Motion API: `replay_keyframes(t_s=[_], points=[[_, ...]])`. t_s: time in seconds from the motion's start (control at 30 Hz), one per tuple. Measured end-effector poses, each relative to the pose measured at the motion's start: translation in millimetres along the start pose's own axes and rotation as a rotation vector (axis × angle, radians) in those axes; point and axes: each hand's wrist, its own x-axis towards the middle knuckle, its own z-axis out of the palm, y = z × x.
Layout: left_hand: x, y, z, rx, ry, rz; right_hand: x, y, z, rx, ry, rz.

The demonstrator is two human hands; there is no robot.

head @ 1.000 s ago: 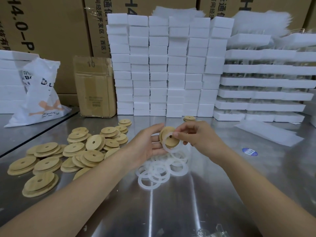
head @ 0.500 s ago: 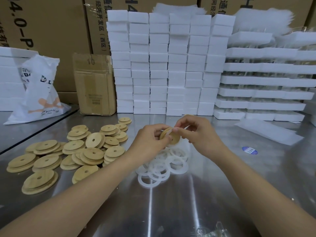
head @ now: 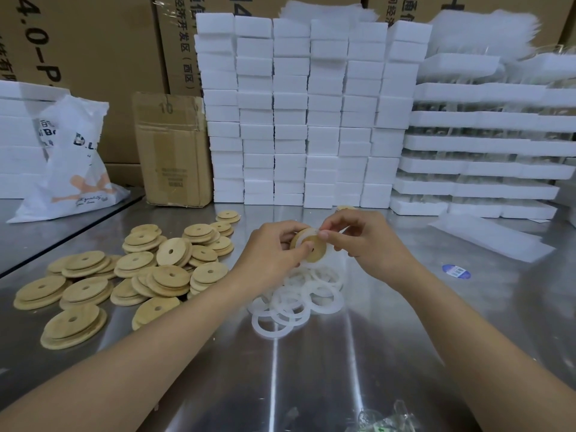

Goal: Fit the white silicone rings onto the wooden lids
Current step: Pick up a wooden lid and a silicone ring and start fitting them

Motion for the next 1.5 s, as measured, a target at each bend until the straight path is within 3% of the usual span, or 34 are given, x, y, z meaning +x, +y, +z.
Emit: replay_keyframes(t_s=[0.43, 0.8, 1.23, 1.5], points=[[-1, 0, -6, 0.182, -0.027, 0.087, -3, -2, 1, -0.050, -0.008, -0.018], [-6, 0, -8, 0.422, -0.115, 0.227, -2, 4, -3, -0.325, -0.048, -0.041], [-2, 1, -11, 0.265, -0.052, 0.188, -1, 2, -10, -0.275, -0.102, 0.057], [2, 1, -9, -0.001, -0.019, 0.068, 1, 3, -13, -0.396, -0.112, 0.025]])
